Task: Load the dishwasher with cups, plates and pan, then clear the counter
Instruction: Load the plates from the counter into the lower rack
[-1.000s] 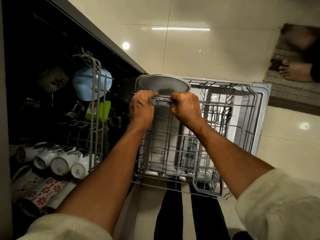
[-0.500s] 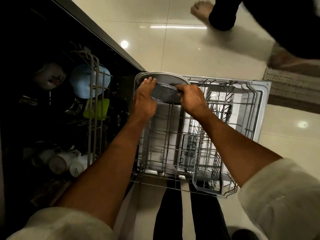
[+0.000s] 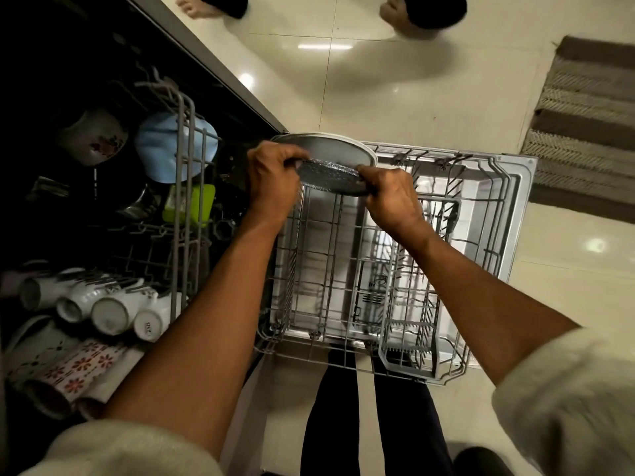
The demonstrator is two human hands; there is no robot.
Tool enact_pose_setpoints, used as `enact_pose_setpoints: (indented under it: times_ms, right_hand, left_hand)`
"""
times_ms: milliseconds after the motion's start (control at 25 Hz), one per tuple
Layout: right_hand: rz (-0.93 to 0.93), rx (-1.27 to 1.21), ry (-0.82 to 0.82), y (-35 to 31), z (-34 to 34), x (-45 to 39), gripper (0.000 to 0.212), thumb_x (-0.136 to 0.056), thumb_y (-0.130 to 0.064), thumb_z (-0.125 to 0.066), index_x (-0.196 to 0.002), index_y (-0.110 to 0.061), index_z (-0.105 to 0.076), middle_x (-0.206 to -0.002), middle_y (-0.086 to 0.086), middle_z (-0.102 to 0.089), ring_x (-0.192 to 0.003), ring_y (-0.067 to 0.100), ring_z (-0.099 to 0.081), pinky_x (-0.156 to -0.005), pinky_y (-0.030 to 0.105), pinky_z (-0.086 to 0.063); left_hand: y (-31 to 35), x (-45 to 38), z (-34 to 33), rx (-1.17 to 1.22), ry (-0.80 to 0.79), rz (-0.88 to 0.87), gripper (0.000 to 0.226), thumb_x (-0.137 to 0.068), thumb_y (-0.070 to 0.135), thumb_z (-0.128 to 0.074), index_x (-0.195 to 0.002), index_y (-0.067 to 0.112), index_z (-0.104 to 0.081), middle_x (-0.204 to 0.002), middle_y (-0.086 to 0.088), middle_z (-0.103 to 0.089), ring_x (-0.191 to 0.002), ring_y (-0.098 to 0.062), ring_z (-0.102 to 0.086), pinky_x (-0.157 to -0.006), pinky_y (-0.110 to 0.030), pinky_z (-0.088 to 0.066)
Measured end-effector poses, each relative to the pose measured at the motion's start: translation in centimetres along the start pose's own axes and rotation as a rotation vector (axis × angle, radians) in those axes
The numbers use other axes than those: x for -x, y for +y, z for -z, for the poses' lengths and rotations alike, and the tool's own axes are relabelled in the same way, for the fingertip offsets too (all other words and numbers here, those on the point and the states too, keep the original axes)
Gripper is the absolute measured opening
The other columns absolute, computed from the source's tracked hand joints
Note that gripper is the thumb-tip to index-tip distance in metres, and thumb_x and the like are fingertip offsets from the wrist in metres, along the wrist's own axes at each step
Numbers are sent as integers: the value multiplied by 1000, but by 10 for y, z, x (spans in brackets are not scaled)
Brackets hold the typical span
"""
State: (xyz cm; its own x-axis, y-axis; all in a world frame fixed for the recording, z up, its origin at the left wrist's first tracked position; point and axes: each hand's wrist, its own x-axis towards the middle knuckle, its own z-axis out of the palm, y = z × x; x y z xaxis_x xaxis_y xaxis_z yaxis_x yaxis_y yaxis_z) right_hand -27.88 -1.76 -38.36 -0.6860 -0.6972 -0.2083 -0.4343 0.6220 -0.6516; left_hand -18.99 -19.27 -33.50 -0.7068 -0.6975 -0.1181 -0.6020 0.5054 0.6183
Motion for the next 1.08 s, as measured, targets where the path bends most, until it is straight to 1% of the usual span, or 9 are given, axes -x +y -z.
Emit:
enact_pose_setpoints:
  times_ms: [120,320,400,600,680,760,840,960,1080]
  right_hand:
    - [33,-11,27,3,1,6,53,-80,8,-59,-127,-15,-69,-94,14,-76,-74,32,-70,-74,37,-58]
    - [55,-46,91,1,0,15,52,-83,14,-57,-127,-12,-68,-95,13,-77,-67,25,-69,-74,28,-57]
    - [63,-50,96,1,-1,18,49,-85,13,-58,-126,-11,-68,-97,11,-77,-67,24,-70,-72,33,-61]
    - [83,-42,138,2,1,22,50,-80,17,-59,-121,-9,-71,-91,11,-77,-68,24,-70,-77,26,-53]
    - [82,-48,122,1,3,22,50,-81,17,-58,-122,-9,-70,-92,11,-77,-70,24,-71,-77,30,-59]
    - [88,-61,111,1,3,23,49,-82,17,-57,-123,-8,-70,-93,11,-77,-70,25,-71,-75,37,-62]
    - [89,-78,117,3,4,20,52,-80,18,-56,-124,-7,-69,-94,12,-77,-73,25,-72,-78,38,-62]
    - [74,-80,111,7,6,15,54,-80,18,-55,-125,-8,-69,-96,13,-77,-73,24,-72,-84,30,-57]
    - [51,-87,95,10,8,17,56,-81,18,-54,-128,-9,-67,-95,13,-77,-70,22,-71,-83,22,-49]
  left_hand:
    - [3,2,5,24,8,-11,29,-76,-13,-67,-92,7,-79,-88,-9,-75,-79,-11,-68,-71,-1,-46]
    - [5,7,7,44,26,-15,31,-72,-13,-63,-89,8,-80,-84,-8,-75,-78,-12,-69,-72,-16,-56]
    - [4,10,8,42,35,-38,33,-70,-14,-62,-88,8,-80,-84,-7,-75,-79,-13,-69,-72,-21,-58]
    - [6,14,11,24,53,-96,28,-72,-12,-68,-86,9,-80,-84,-6,-75,-78,-10,-68,-70,-17,-56]
    - [6,16,11,28,58,-101,26,-73,-11,-68,-86,8,-80,-84,-6,-75,-78,-11,-69,-70,-17,-56]
    - [5,17,11,29,54,-98,29,-72,-14,-67,-86,8,-79,-84,-7,-75,-79,-11,-68,-69,-10,-53]
    - [6,15,10,20,46,-93,30,-72,-15,-67,-87,8,-80,-84,-8,-75,-79,-12,-69,-69,-7,-50]
    - [7,12,7,18,41,-70,33,-70,-15,-65,-87,10,-80,-85,-7,-75,-78,-11,-69,-69,-8,-51]
    - [10,12,6,20,31,-75,32,-71,-14,-66,-87,9,-80,-85,-7,-74,-79,-12,-69,-69,-10,-53]
